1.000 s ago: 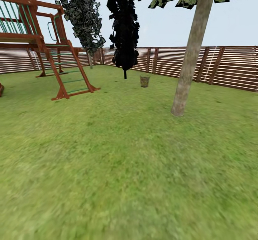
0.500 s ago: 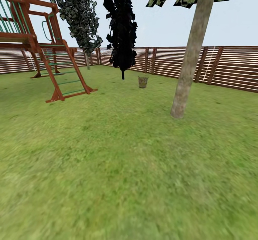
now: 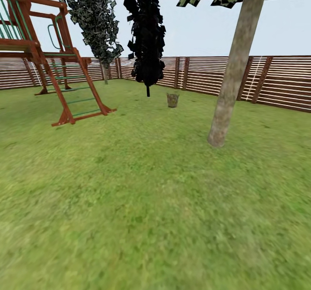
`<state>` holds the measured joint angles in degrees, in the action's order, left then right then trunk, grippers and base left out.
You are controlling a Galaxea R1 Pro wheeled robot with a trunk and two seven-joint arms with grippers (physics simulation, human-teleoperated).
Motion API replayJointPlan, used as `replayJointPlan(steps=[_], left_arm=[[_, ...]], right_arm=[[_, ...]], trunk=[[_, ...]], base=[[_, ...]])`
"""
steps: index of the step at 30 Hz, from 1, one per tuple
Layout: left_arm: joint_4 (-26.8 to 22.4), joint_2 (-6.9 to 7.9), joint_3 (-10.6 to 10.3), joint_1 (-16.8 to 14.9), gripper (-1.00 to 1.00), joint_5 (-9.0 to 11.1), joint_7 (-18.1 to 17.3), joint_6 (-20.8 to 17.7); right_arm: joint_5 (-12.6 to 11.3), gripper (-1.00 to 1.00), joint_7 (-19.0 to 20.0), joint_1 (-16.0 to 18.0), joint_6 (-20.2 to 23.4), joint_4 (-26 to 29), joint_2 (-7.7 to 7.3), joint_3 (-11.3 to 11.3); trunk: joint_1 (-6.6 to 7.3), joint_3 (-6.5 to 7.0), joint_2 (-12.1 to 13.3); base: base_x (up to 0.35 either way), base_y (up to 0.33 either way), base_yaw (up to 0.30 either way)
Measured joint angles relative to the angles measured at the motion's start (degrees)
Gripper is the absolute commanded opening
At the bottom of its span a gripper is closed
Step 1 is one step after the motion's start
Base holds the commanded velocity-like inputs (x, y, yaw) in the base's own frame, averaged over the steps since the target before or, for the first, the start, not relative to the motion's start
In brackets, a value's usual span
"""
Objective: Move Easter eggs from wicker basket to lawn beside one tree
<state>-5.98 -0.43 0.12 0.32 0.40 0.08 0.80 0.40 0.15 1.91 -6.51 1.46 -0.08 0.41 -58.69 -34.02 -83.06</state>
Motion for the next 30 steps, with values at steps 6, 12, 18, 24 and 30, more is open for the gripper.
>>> replayJointPlan(steps=[6,12,18,24,30], left_arm=[[0.00,0.00,0.01,0.00,1.00,0.00,0.00,0.00],[0.00,0.00,0.02,0.00,1.00,-0.01,0.00,0.00],[0.00,0.00,0.04,0.00,1.00,0.00,0.00,0.00],[0.00,0.00,0.04,0.00,1.00,0.00,0.00,0.00],[0.00,0.00,0.04,0.00,1.00,0.00,0.00,0.00]], right_arm=[[0.00,1.00,0.01,0.00,0.02,0.00,0.00,0.00],[0.00,1.00,-0.01,0.00,0.00,0.00,0.00,-0.01],[0.00,1.00,-0.02,0.00,0.02,0.00,0.00,0.00],[0.00,1.00,0.01,0.00,0.01,0.00,0.00,-0.03],[0.00,1.00,0.00,0.00,0.00,0.00,0.00,-0.03]], trunk=[[0.00,0.00,0.00],[0.00,0.00,0.00],[0.00,0.00,0.00],[0.00,0.00,0.00],[0.00,0.00,0.00]], base=[[0.336,0.000,0.000],[0.336,0.000,0.000],[0.336,0.000,0.000],[0.336,0.000,0.000],[0.336,0.000,0.000]])
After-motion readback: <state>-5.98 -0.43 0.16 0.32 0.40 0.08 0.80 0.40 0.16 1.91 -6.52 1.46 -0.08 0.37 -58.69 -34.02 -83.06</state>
